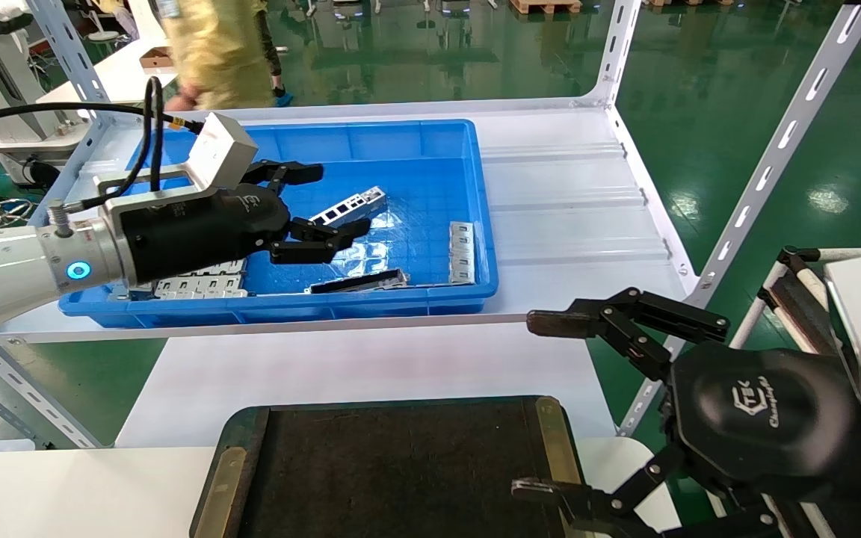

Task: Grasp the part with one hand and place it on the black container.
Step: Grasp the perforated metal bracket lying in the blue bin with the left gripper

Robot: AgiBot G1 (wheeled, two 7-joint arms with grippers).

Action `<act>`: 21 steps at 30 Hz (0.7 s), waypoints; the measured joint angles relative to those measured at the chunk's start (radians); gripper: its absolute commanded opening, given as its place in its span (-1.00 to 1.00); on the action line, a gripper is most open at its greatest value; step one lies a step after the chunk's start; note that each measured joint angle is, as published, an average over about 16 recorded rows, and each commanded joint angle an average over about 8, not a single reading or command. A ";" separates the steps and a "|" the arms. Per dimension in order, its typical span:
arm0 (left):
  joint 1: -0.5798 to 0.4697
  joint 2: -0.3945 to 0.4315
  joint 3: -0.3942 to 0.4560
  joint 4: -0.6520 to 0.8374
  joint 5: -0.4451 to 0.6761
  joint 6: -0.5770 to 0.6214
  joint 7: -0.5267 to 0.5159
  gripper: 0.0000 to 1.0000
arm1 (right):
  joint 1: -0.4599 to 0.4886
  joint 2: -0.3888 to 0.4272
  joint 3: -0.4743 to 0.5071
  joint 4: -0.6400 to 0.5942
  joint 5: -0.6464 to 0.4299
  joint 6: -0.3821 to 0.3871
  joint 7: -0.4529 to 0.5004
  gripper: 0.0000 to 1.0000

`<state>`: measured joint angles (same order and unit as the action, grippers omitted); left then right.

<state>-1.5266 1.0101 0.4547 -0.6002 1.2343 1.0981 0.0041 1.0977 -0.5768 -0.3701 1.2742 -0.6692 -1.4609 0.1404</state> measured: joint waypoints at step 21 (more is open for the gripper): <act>-0.195 0.268 0.041 0.516 0.118 -0.414 0.195 1.00 | 0.000 0.000 0.000 0.000 0.000 0.000 0.000 1.00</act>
<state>-1.7213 1.2780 0.4960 -0.0837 1.3526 0.6842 0.1987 1.0978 -0.5767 -0.3704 1.2742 -0.6690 -1.4608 0.1403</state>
